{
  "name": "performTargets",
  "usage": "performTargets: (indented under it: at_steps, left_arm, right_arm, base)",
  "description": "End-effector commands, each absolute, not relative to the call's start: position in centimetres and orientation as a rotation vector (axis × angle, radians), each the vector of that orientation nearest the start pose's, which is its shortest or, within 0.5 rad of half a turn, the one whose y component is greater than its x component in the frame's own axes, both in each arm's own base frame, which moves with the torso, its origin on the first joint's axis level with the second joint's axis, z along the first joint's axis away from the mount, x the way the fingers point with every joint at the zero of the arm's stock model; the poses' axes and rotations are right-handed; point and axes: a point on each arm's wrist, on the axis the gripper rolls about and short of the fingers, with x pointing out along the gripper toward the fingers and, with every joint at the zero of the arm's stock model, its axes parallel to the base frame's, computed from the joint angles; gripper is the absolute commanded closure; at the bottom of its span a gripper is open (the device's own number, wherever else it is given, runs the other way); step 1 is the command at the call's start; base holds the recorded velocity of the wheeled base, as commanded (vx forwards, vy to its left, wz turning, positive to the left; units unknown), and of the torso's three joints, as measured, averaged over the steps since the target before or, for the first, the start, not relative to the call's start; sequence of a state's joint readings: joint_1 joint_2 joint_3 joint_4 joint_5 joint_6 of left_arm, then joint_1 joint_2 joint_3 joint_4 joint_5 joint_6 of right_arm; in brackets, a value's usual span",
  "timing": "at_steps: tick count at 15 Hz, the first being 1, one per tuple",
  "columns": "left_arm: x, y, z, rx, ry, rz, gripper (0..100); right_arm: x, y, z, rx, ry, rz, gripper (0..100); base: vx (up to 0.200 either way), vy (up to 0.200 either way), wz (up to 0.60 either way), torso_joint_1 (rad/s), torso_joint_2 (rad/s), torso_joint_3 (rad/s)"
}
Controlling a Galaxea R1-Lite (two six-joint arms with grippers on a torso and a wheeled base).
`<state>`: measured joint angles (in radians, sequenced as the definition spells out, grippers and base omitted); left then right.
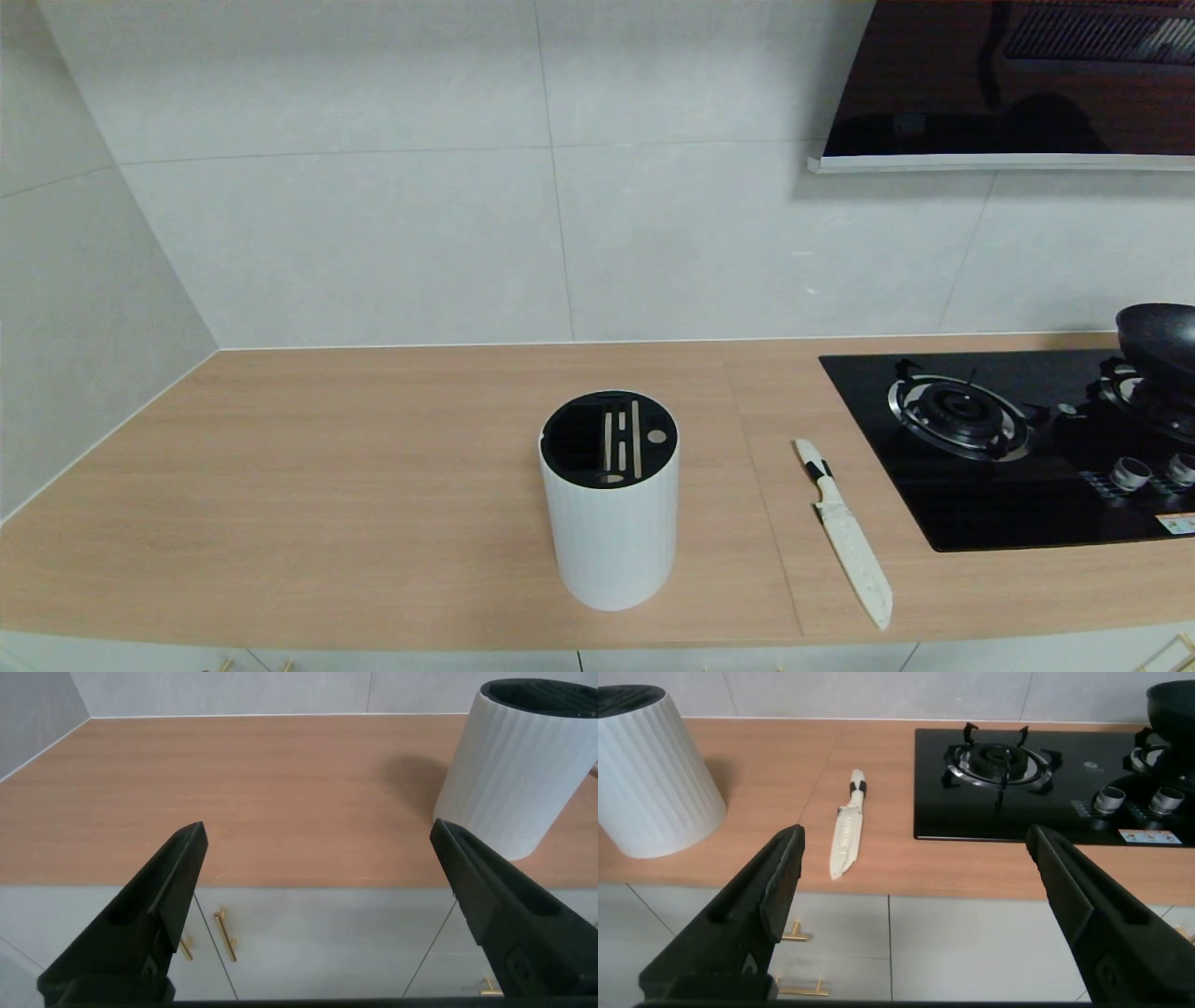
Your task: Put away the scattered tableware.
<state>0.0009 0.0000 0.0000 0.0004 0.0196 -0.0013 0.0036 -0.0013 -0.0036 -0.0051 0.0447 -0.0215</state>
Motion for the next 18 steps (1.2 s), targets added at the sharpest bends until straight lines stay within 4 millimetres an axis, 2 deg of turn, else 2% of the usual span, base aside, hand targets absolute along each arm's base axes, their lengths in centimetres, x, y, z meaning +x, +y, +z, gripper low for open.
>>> performTargets:
  at_steps: [1,2,4,10,11,13,18]
  left_arm:
    - [-2.3,0.0,7.6,-0.003,0.002,0.021,0]
    - [-2.3,0.0,7.6,-0.003,0.002,0.02,0]
    - [-2.3,0.0,7.6,-0.003,0.002,0.021,0]
    - [-2.3,0.0,7.6,-0.003,0.002,0.021,0]
    - [-2.3,0.0,7.6,-0.003,0.002,0.021,0]
    - [-2.3,0.0,7.6,-0.003,0.002,0.021,0]
    - [-2.3,0.0,7.6,-0.003,0.002,0.021,0]
  right_arm:
    - [-3.1,0.1,10.3,-0.018,-0.109,0.06,0]
    - [-3.3,0.1,11.0,-0.018,-0.117,0.068,0]
    - [-2.3,0.2,12.7,-0.016,-0.009,0.147,0]
    - [4.1,0.8,15.9,-0.005,0.331,0.287,0]
    - [5.8,1.3,16.2,-0.013,0.407,0.333,0]
    - [7.4,2.0,16.3,-0.031,0.475,0.37,0]
    - [13.3,4.2,14.9,-0.055,0.58,0.408,0]
  base:
    - [0.0,0.0,0.0,0.0,0.0,0.0]
    - [0.0,0.0,0.0,0.0,0.0,0.0]
    - [0.0,0.0,0.0,0.0,0.0,0.0]
    - [0.0,0.0,0.0,0.0,0.0,0.0]
    - [0.0,0.0,0.0,0.0,0.0,0.0]
    - [0.0,0.0,0.0,0.0,0.0,0.0]
    - [0.0,0.0,0.0,0.0,0.0,0.0]
